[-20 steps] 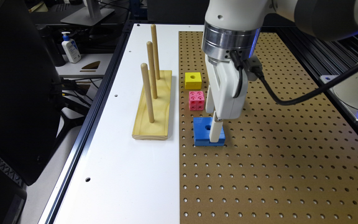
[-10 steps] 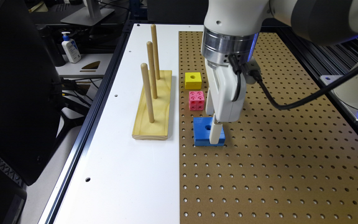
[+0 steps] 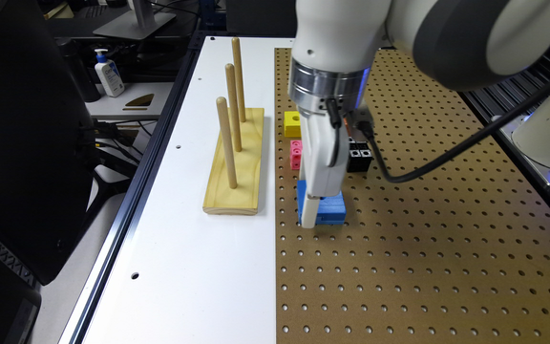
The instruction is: Pick up blue block.
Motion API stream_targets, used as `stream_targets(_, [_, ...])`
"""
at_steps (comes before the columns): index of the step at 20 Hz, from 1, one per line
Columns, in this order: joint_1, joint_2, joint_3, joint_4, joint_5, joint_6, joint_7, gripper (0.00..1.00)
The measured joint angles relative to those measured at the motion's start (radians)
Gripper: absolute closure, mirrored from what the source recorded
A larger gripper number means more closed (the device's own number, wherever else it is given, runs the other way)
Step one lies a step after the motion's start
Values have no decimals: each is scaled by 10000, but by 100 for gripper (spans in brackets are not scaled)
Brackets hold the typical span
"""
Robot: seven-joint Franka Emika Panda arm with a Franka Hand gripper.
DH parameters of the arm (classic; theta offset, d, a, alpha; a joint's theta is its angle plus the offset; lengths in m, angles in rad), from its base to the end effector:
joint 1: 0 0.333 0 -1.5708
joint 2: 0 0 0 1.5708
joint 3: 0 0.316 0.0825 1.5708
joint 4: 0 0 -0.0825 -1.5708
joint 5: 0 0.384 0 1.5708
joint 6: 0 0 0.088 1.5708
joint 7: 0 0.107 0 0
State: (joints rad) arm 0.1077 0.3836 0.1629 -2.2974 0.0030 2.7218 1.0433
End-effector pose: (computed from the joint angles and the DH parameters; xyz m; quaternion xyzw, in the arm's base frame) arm 0.5123 0.1448 0.1872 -0.9226 0.3838 0.0008 0.0384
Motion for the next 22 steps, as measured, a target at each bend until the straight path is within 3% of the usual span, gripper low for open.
stream_targets(6, [1, 253, -24, 117, -85, 23, 9, 0])
stream_targets(22, [12, 252, -24, 113, -108, 16, 9, 0])
